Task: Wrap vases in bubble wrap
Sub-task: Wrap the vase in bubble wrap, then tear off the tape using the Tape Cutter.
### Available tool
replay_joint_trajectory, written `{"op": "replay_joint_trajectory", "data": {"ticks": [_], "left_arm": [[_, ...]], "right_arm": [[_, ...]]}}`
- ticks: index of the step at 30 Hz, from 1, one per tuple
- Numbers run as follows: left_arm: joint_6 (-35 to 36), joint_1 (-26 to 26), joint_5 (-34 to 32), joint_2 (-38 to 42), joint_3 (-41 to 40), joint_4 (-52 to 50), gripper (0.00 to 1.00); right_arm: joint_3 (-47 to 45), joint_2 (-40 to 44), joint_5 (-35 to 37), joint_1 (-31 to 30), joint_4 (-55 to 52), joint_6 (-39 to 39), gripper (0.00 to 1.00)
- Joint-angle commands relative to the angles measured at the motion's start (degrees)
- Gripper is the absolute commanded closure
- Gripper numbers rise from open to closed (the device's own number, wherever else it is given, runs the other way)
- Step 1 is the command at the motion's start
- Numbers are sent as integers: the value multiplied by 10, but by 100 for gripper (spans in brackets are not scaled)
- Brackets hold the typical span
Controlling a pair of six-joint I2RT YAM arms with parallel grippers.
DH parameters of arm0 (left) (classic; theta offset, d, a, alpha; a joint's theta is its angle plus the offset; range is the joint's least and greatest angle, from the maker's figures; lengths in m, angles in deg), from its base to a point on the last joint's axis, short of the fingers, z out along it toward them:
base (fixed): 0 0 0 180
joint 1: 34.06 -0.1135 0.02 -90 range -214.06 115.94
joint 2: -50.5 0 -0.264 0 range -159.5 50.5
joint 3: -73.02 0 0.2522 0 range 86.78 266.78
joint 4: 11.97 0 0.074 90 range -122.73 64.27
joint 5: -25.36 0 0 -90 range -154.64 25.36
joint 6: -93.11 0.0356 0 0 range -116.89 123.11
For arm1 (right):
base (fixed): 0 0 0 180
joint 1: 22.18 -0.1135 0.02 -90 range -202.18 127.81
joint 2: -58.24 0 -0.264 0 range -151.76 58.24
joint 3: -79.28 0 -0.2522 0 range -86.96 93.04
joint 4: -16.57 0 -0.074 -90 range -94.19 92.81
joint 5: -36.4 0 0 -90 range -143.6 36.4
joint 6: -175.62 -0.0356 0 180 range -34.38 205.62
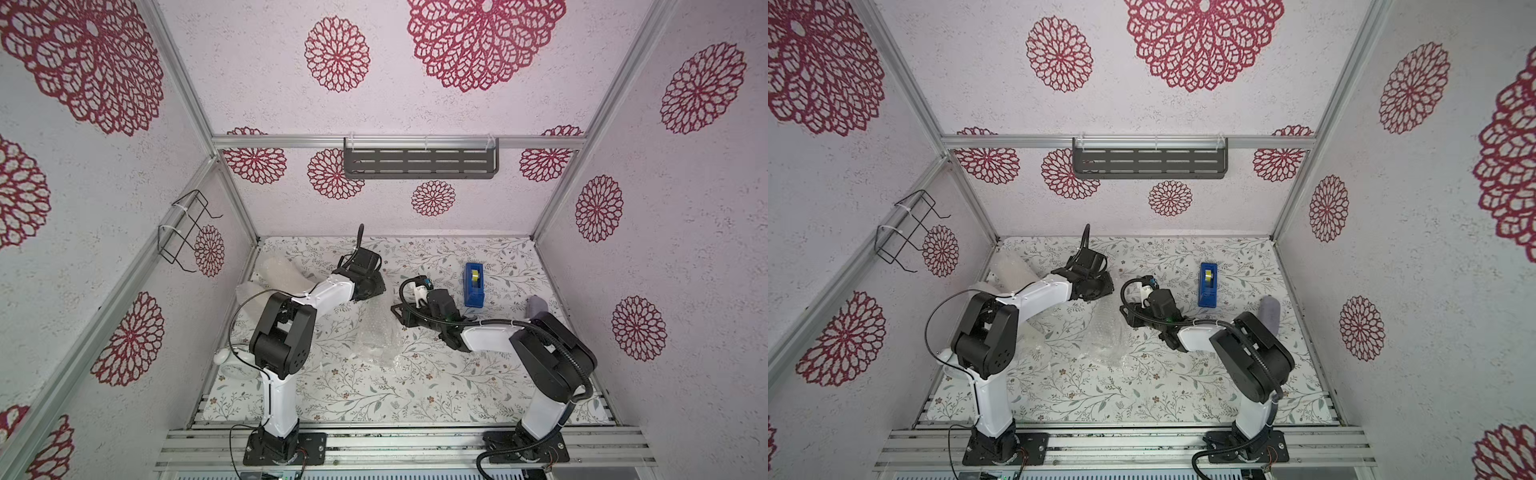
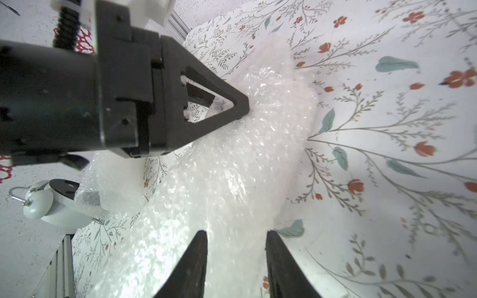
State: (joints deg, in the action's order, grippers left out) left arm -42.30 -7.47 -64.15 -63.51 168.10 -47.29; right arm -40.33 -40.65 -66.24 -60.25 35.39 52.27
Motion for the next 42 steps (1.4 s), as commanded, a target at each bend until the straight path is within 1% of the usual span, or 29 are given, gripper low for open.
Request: {"op": "replay_joint_trajectory", "data": {"ticks": [1, 4, 8, 10, 14, 19, 23, 24, 28, 34, 36, 42], "left_arm": [[9, 9, 8, -32, -7, -32, 76], [12, 9, 8, -32, -6, -31, 78], [17, 10, 13, -32, -6, -25, 82], [20, 11, 15, -32, -6, -23, 85], [31, 11, 27, -33, -5, -16, 88], [41, 10, 40, -36, -3, -9, 91], [44, 12, 53, -39, -2, 1, 91], [45, 13, 55, -40, 0, 1, 92], [46, 15, 59, -39, 2, 9, 92], [50, 15, 64, -37, 6, 13, 93], [49, 15, 65, -37, 6, 14, 93], [40, 16, 69, -35, -3, 23, 93]], "right_arm": [[-9, 69, 6, 19, -49, 38, 56], [-16, 121, 10, 58, -112, 60, 54], [4, 170, 18, 121, -228, 99, 50], [17, 186, 10, 164, -279, 106, 49], [24, 208, -25, 257, -337, 102, 48], [41, 175, -119, 371, -372, 100, 49], [59, 133, -178, 432, -369, 101, 51], [69, 121, -200, 444, -369, 102, 53], [120, 63, -258, 472, -384, 114, 58], [186, -31, -339, 479, -390, 123, 61], [199, -52, -348, 478, -396, 121, 63], [193, -73, -347, 472, -365, 112, 63]]}}
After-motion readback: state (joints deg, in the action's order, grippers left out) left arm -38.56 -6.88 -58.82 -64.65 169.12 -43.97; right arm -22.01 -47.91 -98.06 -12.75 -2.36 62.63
